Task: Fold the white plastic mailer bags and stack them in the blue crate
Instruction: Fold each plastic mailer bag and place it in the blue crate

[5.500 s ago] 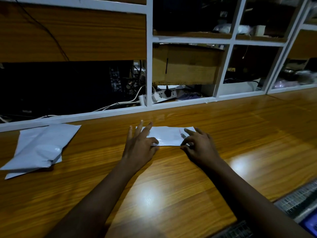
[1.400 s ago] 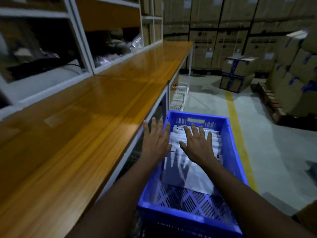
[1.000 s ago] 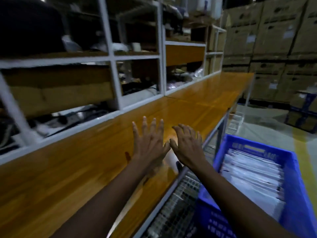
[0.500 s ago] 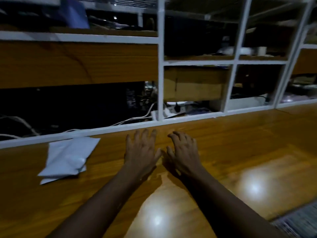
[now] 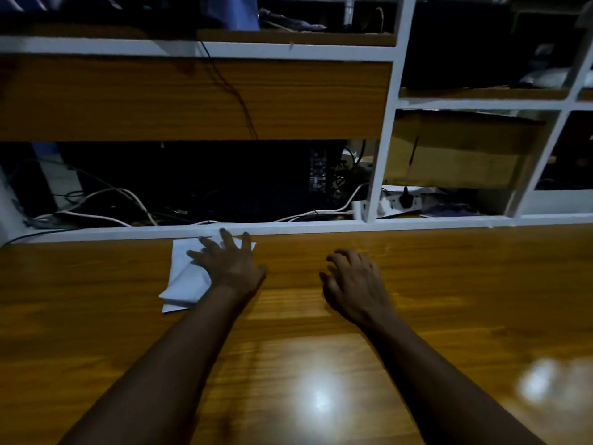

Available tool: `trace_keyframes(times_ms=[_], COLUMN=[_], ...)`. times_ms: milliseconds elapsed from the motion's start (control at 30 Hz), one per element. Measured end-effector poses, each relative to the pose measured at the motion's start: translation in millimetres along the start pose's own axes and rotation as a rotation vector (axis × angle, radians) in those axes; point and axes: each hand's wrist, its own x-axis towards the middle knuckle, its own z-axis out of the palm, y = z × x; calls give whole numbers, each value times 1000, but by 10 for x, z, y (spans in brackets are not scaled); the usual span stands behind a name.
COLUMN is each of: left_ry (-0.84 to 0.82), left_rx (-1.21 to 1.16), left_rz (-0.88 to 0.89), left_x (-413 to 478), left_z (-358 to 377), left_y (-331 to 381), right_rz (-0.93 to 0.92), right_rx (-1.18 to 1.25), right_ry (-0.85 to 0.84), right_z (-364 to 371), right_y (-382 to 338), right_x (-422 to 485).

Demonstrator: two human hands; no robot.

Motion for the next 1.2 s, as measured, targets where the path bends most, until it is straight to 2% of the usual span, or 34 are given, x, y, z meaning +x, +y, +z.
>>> trace_keyframes(times_ms=[100, 167, 433, 633, 833, 933, 1033, 1200], left_ry=[-50, -21, 123, 249, 114, 68, 1, -14], left_rx=[11, 19, 51, 14, -184, -262, -362, -508], left_rz=[-71, -55, 127, 357, 440, 547, 666, 893], left_x=[83, 96, -58, -311, -579, -713, -825, -962], left_z=[68, 98, 3, -19, -62, -44, -27, -25], left_y=[-152, -216, -106, 281, 1052, 1458, 1843, 2333], right_rz=[10, 13, 9, 29, -33, 56, 185, 250], right_rx=[11, 23, 54, 25, -122, -191, -171, -307], right_ry=[-6, -2, 10, 29, 30, -63, -34, -99], right_z=[10, 16, 30, -46, -337, -435, -585, -666], right_y=[2, 9, 52, 205, 650, 970, 1280, 1662], right_x=[19, 19, 23, -40, -268, -337, -424, -595])
